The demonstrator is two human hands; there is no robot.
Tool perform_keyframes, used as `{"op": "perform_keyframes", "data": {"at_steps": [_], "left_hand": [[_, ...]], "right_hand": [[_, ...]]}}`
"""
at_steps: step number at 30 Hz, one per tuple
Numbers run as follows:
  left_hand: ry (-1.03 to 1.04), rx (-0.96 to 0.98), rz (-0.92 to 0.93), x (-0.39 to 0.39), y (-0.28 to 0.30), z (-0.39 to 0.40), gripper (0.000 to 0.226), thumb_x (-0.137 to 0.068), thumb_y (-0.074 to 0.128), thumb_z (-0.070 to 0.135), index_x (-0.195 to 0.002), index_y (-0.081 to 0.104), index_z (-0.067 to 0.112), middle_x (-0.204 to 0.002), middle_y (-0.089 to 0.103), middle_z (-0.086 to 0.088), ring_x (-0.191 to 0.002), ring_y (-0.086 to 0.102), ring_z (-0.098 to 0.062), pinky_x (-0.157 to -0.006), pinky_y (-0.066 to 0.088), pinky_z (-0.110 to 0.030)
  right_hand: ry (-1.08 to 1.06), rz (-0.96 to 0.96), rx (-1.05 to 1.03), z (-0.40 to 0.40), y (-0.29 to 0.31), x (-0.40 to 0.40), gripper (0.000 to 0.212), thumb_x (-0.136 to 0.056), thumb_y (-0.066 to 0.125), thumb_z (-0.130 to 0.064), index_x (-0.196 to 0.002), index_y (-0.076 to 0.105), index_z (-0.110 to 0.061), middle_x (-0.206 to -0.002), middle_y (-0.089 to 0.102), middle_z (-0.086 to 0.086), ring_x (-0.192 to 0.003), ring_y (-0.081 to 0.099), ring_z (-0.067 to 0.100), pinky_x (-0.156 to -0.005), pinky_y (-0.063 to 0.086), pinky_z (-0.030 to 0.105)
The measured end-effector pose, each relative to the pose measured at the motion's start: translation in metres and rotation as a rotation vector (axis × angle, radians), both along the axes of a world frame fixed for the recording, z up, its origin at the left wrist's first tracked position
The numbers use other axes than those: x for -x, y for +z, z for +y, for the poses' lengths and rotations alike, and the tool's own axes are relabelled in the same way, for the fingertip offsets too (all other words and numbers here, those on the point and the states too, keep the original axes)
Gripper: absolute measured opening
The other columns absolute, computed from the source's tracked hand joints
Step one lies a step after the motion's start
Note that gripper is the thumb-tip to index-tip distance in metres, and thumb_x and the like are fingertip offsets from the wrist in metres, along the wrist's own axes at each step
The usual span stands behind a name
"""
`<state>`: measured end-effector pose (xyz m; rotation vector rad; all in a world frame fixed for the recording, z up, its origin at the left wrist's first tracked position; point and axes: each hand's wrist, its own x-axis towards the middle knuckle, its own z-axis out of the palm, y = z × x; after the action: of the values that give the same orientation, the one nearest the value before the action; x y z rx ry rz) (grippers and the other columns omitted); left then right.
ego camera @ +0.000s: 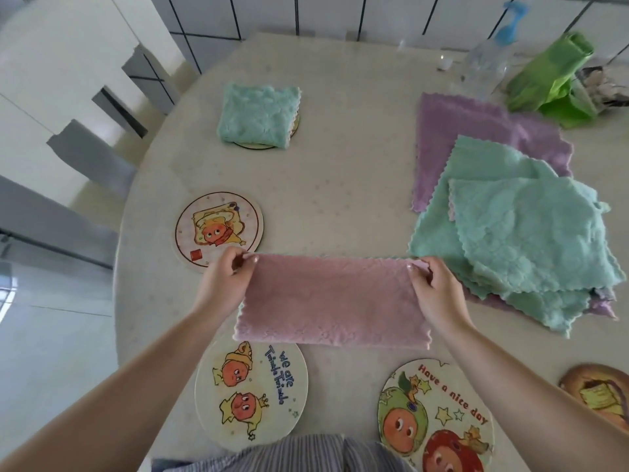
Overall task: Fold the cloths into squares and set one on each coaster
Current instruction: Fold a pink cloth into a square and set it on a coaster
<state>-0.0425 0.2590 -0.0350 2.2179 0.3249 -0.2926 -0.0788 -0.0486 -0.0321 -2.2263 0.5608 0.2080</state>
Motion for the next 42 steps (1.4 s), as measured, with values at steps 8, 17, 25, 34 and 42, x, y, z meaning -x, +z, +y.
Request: {"op": "perform_keyframes", "data": {"at_steps": [8, 17, 25, 34, 42], "left_hand": [[0.012, -0.074, 0.033, -0.01, -0.007, 0.0, 0.018, -0.093, 0.05, 0.03, -0.101, 0.056, 0.016, -0.09, 0.062, 0.002, -0.076, 0.056, -0.011, -0.06, 0.041, -0.021], [-0.486, -0.291, -0.349, 0.039, 0.007, -0.031, 0.033, -0.091, 0.05, 0.023, -0.123, 0.052, 0.018, -0.129, 0.053, -0.001, -0.122, 0.045, -0.02, -0.104, 0.036, -0.046], [-0.713, -0.543, -0.345, 0.063, -0.029, -0.049, 0.053, -0.093, 0.034, 0.04, -0.138, 0.041, 0.013, -0.148, 0.035, -0.006, -0.139, 0.025, -0.02, -0.115, 0.012, -0.044], [-0.679, -0.523, -0.341, 0.068, -0.02, -0.014, 0.051, -0.09, 0.036, 0.046, -0.132, 0.048, 0.018, -0.142, 0.042, -0.003, -0.137, 0.028, -0.02, -0.115, 0.016, -0.049], [-0.835, -0.272, -0.435, 0.084, -0.014, -0.057, 0.016, -0.085, 0.051, 0.031, -0.092, 0.065, 0.027, -0.092, 0.059, 0.012, -0.087, 0.057, -0.011, -0.079, 0.049, -0.03]], "right_hand": [[-0.001, -0.01, 0.022, 0.004, 0.004, -0.012, 0.019, -0.093, 0.048, -0.036, -0.095, 0.054, -0.019, -0.072, 0.061, 0.0, -0.061, 0.055, 0.018, -0.054, 0.043, 0.03], [0.52, -0.225, 0.336, 0.035, 0.006, 0.019, 0.045, -0.084, 0.05, -0.024, -0.128, 0.05, -0.019, -0.141, 0.042, -0.001, -0.134, 0.033, 0.018, -0.113, 0.022, 0.045], [0.789, -0.143, 0.571, 0.057, -0.029, 0.04, 0.051, -0.087, 0.036, -0.044, -0.131, 0.048, -0.021, -0.146, 0.039, 0.01, -0.135, 0.034, 0.025, -0.105, 0.025, 0.06], [0.713, -0.123, 0.584, 0.001, -0.014, 0.042, 0.057, -0.088, 0.028, -0.05, -0.137, 0.041, -0.024, -0.151, 0.029, 0.0, -0.141, 0.021, 0.018, -0.111, 0.006, 0.053], [0.654, -0.259, 0.34, 0.065, 0.007, -0.032, 0.023, -0.09, 0.051, -0.017, -0.106, 0.067, -0.022, -0.117, 0.062, -0.007, -0.109, 0.056, 0.014, -0.104, 0.033, 0.041]]}}
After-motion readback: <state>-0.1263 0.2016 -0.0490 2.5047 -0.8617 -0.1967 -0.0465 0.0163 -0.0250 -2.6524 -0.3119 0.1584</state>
